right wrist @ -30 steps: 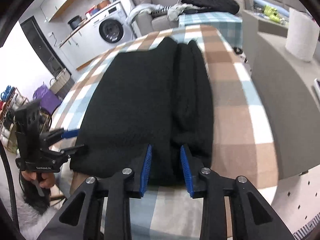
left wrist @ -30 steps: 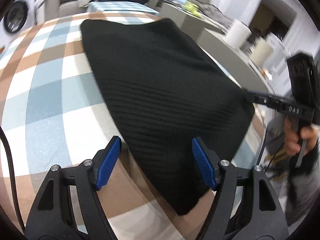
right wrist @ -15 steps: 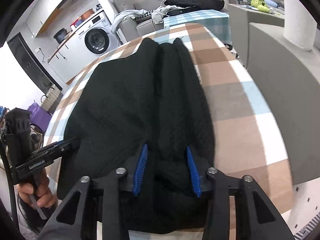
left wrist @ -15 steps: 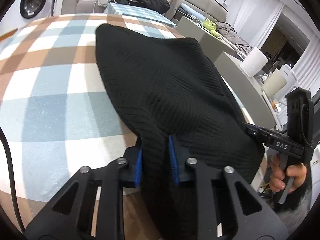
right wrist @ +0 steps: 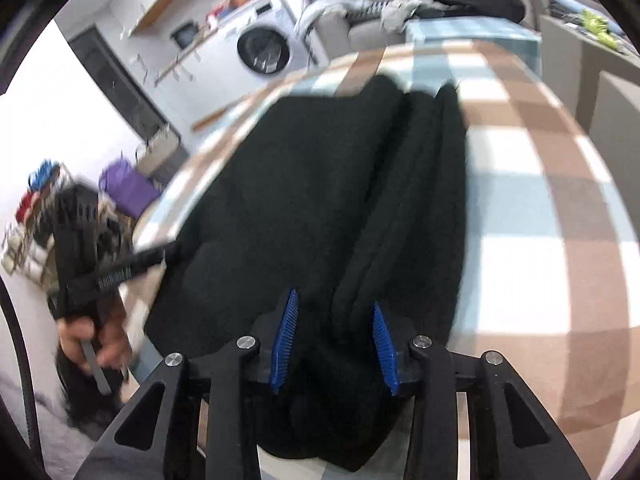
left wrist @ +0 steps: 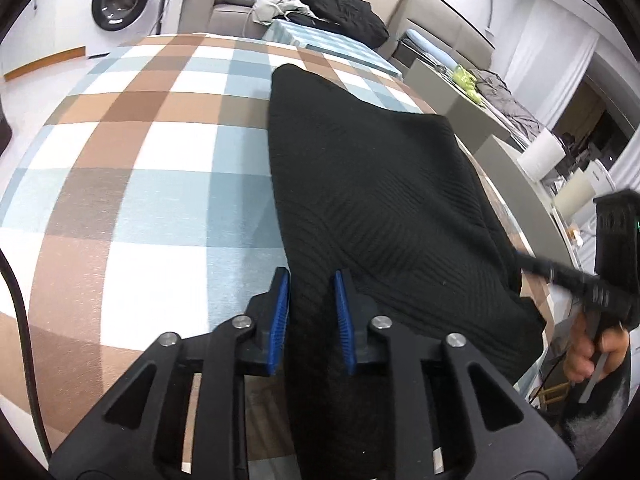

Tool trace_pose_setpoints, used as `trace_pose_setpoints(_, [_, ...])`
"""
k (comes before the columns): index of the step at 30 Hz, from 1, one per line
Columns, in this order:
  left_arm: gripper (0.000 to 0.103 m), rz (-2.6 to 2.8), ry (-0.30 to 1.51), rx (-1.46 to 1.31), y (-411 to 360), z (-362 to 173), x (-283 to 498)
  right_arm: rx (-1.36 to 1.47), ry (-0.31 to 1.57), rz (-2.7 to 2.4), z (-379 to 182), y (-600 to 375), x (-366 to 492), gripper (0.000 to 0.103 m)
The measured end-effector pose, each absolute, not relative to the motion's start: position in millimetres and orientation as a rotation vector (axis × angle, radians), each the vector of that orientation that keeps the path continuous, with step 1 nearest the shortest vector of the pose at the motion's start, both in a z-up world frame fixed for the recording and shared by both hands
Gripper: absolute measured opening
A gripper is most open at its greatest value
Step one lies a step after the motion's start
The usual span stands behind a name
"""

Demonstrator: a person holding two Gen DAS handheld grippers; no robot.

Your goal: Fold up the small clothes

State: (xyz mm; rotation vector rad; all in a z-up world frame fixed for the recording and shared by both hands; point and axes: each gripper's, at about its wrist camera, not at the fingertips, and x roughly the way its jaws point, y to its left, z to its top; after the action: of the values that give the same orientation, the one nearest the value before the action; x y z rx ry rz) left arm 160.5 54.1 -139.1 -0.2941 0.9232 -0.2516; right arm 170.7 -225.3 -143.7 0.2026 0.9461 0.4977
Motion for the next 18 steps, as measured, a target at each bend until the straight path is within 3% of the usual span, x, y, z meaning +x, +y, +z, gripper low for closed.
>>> trace_pose_setpoints(4, [0.028, -0.236, 0.909, -0.286, 58.6, -135.0, 162.5, 0.255, 0.880, 0.381, -133.3, -242.8, 217.1, 0.038])
trace_pose_setpoints(6, [0.028, -0.234, 0.904, -0.290, 64.2, -134.1, 161.6, 0.268, 0.874, 0.361, -134.7, -248.8, 242.0, 0.029])
trace_pose_setpoints(11, [0.028, -0.236, 0.900, -0.282, 65.6, -132.4, 163.6, 0.223, 0.914, 0.363, -150.4, -236.9, 286.3, 0.019])
trace_pose_setpoints(14, [0.028, -0.246, 0.895, -0.286, 64.6, -130.7, 166.4, 0.187, 0.899, 0.371, -144.3, -230.5, 288.0, 0.005])
trace_pose_setpoints(18, [0.028, -0.253, 0.879, -0.282, 60.7, -124.9, 168.1, 0.112, 0.749, 0.386, -110.9, -221.0, 280.3, 0.004])
